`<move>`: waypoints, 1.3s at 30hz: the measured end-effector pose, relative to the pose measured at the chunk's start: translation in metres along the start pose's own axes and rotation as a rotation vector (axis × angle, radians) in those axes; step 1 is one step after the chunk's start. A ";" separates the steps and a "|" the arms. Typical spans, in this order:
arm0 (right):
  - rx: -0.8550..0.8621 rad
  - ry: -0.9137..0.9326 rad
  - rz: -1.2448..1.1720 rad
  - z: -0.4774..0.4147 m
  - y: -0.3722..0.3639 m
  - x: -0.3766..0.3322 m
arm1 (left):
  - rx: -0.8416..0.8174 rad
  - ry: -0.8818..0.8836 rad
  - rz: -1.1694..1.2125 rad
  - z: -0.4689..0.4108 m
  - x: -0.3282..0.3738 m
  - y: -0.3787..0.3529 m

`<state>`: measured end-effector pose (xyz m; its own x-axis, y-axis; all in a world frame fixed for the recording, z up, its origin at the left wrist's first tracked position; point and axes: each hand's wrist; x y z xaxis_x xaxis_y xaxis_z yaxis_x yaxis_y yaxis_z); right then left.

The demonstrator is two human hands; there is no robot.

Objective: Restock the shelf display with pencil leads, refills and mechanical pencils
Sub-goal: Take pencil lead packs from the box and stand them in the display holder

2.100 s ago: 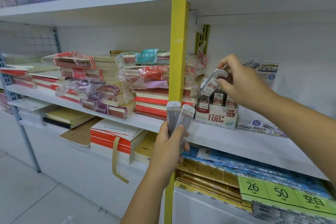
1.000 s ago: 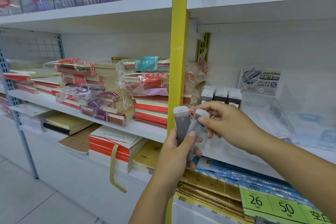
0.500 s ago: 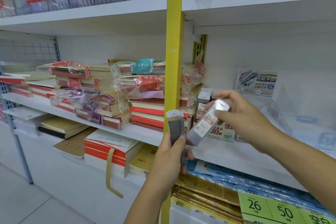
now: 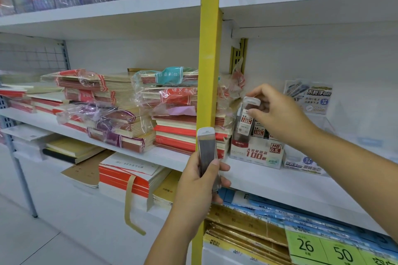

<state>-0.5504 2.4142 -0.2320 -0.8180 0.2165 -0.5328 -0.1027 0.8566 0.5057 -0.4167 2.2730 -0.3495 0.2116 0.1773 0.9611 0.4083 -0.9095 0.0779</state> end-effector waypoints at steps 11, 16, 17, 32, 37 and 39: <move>0.042 0.075 0.556 0.011 -0.019 0.024 | -0.030 0.000 -0.002 0.002 0.003 0.002; 0.122 0.058 0.078 0.035 -0.018 -0.005 | -0.065 -0.017 -0.032 0.004 0.007 0.001; 0.076 -0.020 -0.114 0.042 -0.020 -0.014 | -0.074 -0.024 -0.034 0.005 0.008 0.000; -0.117 -0.279 -0.621 0.064 -0.007 -0.033 | -0.157 0.017 0.016 0.011 0.009 -0.003; -0.013 -0.275 -0.363 0.055 0.014 -0.030 | -0.105 -0.002 -0.052 0.008 0.007 -0.003; 0.122 -0.168 -0.329 0.045 0.029 -0.030 | -0.090 -0.013 -0.054 0.007 0.007 -0.002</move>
<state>-0.5030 2.4540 -0.2317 -0.6475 -0.0143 -0.7620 -0.2679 0.9403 0.2101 -0.4099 2.2784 -0.3452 0.2032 0.2312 0.9514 0.3385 -0.9284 0.1533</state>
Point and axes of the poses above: each hand's wrist, its own z-axis away from the middle knuckle, its own y-axis out of the back of the hand, x = y × z, and after that the axes turned 14 degrees about -z, right-handed
